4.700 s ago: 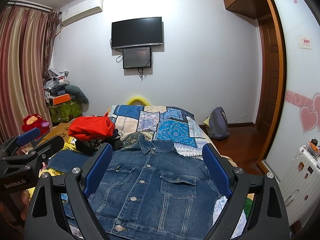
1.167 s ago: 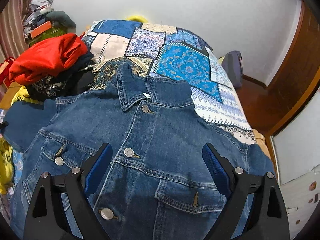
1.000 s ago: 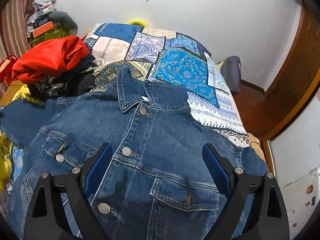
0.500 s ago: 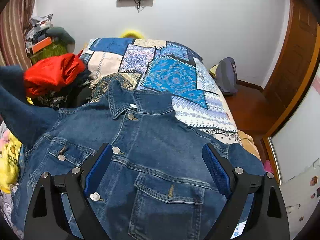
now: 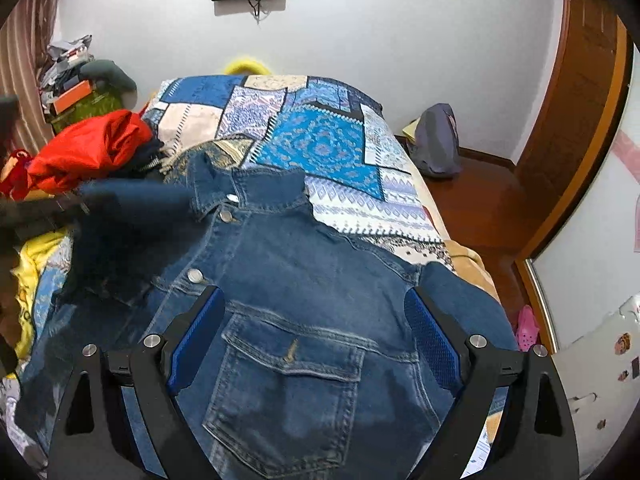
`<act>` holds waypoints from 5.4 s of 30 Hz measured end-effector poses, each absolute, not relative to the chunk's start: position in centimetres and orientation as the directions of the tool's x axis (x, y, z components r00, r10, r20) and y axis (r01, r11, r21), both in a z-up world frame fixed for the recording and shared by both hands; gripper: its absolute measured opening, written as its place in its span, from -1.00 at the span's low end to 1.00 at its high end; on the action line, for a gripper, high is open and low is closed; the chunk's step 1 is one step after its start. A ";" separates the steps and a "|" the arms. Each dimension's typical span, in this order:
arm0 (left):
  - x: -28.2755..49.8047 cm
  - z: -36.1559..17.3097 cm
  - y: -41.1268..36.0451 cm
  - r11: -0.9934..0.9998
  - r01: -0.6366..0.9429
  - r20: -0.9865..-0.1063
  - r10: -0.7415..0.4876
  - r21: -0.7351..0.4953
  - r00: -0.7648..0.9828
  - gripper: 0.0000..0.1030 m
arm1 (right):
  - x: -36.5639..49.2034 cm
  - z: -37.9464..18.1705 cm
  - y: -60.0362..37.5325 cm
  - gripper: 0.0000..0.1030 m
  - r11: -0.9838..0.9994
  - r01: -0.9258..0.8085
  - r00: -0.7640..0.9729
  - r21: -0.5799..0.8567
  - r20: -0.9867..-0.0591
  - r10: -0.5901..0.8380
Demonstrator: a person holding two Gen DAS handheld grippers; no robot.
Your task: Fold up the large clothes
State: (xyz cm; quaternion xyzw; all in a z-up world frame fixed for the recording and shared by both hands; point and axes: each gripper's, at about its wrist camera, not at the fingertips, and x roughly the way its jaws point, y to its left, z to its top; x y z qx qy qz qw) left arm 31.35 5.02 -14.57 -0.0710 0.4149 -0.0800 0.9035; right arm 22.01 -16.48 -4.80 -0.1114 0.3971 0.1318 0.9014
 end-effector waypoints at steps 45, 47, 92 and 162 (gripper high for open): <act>19.3 -16.3 22.3 0.943 -0.316 -0.750 0.136 -0.101 0.647 0.59 | 20.9 -10.2 6.9 0.72 0.567 -0.795 0.420 -0.217 -0.871 0.256; 18.9 -17.0 22.9 0.938 -0.328 -0.760 0.135 -0.108 0.636 0.59 | 20.9 -11.2 8.0 0.71 0.546 -0.808 0.401 -0.222 -0.886 0.233; 24.2 -17.5 12.3 0.993 -0.112 -0.803 0.030 -0.046 0.595 0.59 | 26.1 -1.8 -12.5 -0.77 0.882 -0.458 0.590 0.110 -0.704 0.394; 30.0 -18.2 0.1 0.998 0.053 -0.828 -0.058 -0.035 0.557 0.66 | 27.8 -16.3 -43.9 -0.51 0.868 0.379 0.441 0.320 -0.887 0.135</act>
